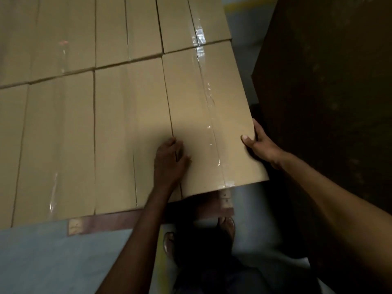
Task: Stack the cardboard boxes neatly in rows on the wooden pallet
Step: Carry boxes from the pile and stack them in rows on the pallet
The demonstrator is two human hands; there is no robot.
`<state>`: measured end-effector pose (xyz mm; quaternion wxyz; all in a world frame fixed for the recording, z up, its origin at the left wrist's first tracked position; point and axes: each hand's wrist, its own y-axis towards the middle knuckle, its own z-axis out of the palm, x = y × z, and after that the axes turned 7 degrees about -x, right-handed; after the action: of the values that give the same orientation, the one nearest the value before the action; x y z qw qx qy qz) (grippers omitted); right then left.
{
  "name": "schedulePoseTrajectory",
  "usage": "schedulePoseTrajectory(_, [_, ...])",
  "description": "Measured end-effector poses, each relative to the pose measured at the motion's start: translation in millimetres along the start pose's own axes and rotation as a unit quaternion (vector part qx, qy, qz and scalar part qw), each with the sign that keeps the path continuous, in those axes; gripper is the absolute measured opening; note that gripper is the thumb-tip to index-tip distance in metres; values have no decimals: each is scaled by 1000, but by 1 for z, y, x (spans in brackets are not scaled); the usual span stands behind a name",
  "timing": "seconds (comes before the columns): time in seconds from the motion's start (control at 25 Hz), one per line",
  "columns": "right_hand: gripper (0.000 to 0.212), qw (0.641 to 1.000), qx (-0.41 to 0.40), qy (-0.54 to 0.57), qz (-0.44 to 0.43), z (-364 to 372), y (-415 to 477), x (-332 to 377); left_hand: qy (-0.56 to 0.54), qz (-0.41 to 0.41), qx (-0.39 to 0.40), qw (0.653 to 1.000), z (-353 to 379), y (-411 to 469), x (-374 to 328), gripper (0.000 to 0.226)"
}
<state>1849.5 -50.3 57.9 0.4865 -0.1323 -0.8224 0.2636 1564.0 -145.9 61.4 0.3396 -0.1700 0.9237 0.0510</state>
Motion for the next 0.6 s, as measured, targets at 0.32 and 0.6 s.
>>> schedulePoseTrajectory(0.32, [54, 999, -54, 6, 0, 9, 11, -11, 105, 172, 248, 947, -36, -20, 49, 126])
schedulePoseTrajectory(0.6, [55, 999, -44, -17, -6, 9, 8, -8, 186, 310, 170, 917, -26, -46, 65, 89])
